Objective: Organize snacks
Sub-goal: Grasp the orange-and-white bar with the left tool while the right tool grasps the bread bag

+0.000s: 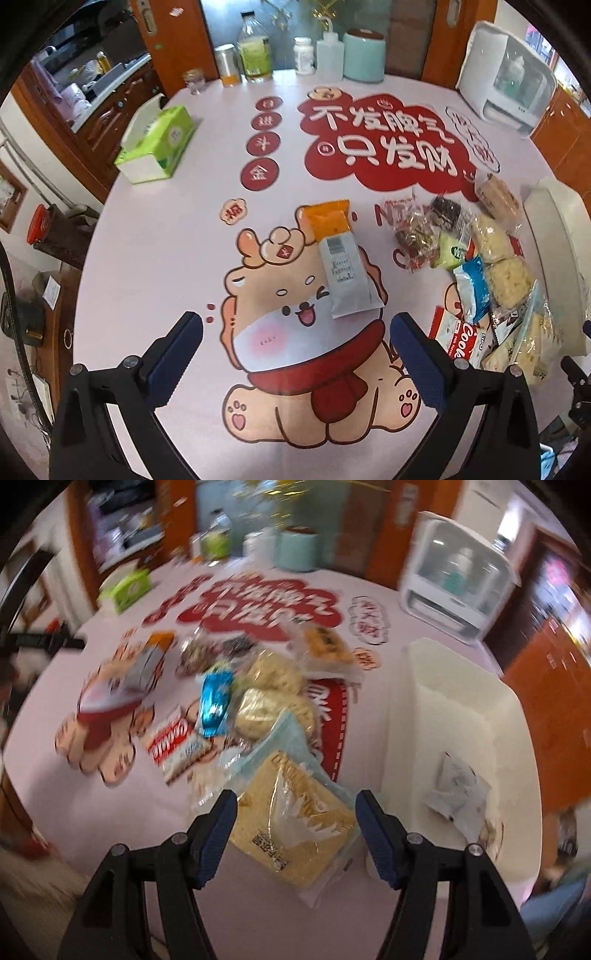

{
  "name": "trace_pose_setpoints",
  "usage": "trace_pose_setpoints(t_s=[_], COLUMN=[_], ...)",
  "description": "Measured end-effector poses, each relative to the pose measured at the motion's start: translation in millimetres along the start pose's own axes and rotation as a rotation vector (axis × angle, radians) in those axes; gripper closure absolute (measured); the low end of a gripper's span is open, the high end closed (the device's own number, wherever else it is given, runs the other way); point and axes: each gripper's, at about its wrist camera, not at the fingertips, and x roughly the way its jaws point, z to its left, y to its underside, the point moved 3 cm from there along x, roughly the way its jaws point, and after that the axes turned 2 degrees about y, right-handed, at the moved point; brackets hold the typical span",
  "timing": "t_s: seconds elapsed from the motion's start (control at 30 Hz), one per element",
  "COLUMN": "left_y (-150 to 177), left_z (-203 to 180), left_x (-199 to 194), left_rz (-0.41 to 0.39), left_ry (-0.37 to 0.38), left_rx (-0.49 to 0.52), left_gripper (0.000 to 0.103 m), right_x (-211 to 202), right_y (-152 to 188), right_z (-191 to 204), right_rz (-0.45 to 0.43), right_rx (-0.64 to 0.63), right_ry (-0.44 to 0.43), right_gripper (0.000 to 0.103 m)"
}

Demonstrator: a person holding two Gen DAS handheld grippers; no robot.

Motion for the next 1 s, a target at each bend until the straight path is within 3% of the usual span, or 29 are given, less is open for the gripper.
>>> trace_pose_setpoints(t_s=[0.33, 0.37, 0.4, 0.5, 0.77, 0.83, 0.9, 1.0], left_y=[-23, -26, -28, -34, -44, -45, -45, -46], left_z=[-14, -15, -16, -19, -34, -36, -39, -38], left_x=[47, 53, 58, 76, 125, 131, 138, 143], left_rz=[0.063, 0.069, 0.076, 0.107, 0.199, 0.211, 0.23, 0.234], left_ry=[0.016, 0.016, 0.013, 0.009, 0.007, 0.013, 0.02, 0.043], left_rx=[-0.009, -0.014, -0.017, -0.026, -0.042, -0.042, -0.044, -0.063], left_gripper=[0.002, 0.002, 0.002, 0.002, 0.002, 0.004, 0.019, 0.033], right_x=[59, 63, 65, 76, 118, 122, 121, 116], right_y=[11, 11, 9, -2, -16, -16, -19, -29], right_z=[33, 34, 34, 26, 18, 23, 25, 15], right_rz=[0.132, 0.14, 0.131, 0.151, 0.328, 0.348, 0.348, 0.344], right_rx=[-0.43, -0.447, -0.454, -0.436, -0.296, -0.305, -0.314, -0.268], right_ry=[0.002, -0.006, -0.012, -0.022, -0.271, -0.307, -0.315, -0.327], right_gripper=[0.036, 0.031, 0.021, 0.005, 0.002, 0.006, 0.018, 0.037])
